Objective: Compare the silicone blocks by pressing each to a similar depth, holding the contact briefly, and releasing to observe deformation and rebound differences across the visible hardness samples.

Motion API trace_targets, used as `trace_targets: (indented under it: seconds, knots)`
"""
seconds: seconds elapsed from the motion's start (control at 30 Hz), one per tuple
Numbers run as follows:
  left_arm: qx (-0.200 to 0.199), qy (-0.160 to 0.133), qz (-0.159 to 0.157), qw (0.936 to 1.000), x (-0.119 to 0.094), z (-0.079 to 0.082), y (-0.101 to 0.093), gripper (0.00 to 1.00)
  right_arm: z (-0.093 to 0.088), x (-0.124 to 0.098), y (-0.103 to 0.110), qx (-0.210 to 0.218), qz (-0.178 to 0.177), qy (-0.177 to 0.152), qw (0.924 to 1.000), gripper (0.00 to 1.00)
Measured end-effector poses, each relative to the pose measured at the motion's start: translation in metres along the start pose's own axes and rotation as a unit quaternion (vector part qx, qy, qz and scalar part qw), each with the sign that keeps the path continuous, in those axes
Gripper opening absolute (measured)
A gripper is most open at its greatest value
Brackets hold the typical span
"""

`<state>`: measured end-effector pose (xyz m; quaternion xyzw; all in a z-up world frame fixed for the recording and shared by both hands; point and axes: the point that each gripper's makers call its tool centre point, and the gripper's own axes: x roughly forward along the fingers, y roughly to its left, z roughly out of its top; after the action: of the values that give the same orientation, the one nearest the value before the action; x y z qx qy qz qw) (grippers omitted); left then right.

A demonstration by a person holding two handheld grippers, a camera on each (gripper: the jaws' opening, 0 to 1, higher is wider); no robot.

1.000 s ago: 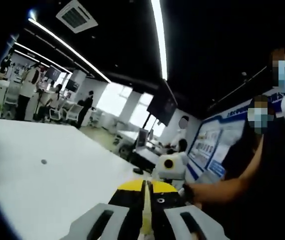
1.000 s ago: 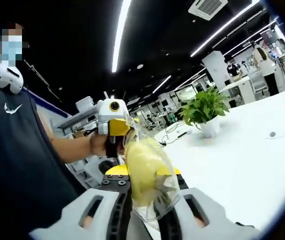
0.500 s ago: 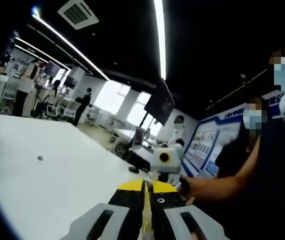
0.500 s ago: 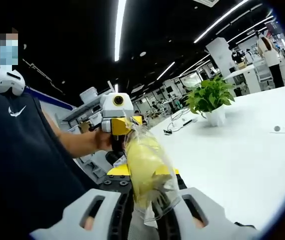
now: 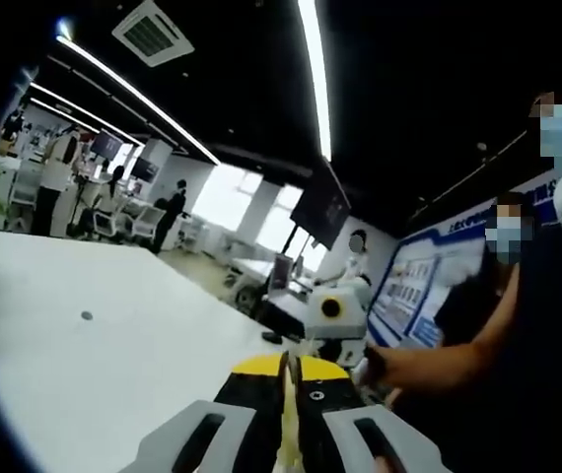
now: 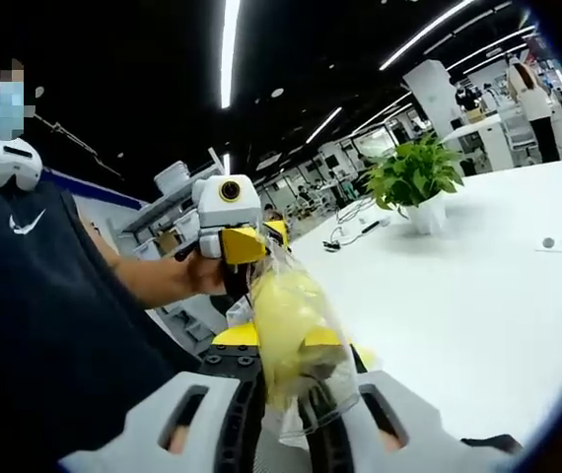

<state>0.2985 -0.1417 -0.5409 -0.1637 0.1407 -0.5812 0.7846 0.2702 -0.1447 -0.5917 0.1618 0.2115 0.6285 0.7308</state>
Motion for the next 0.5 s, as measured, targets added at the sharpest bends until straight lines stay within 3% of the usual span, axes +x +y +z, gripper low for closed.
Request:
trace_targets:
  seconds: [0.13,0.2,0.37,0.4,0.43,0.5]
  knots:
    - [0.005,-0.005,0.003,1.0,-0.001,-0.0005,0.0012,0.03,0.0007,0.0004,-0.0007,0.003,-0.005,0.002,1.0,0.06]
    - [0.014,-0.017,-0.01,0.9997,-0.0026,0.0024,-0.0039,0.04,0.0017,0.0007,0.0009,-0.003,-0.005,-0.001,1.0,0.05]
    - [0.029,-0.02,0.009,0.9993,-0.0039,0.0063,-0.0026,0.01,0.0057,0.002,0.0009,0.003,-0.004,-0.013,0.9999,0.06]
    - [0.004,-0.018,0.019,0.9997,-0.0043,0.0061,0.0004,0.01,0.0058,0.003,0.0017,0.011,0.0,-0.015,0.9998,0.07]
    - [0.006,-0.016,0.02,0.9997,-0.0044,0.0061,0.0017,0.0,0.0054,0.004,0.0009,0.013,-0.001,-0.016,0.9998,0.07]
    - [0.01,-0.014,0.028,0.9995,-0.005,0.0043,0.0042,0.0,0.0045,0.0063,-0.0059,-0.001,-0.023,-0.022,0.9995,0.09]
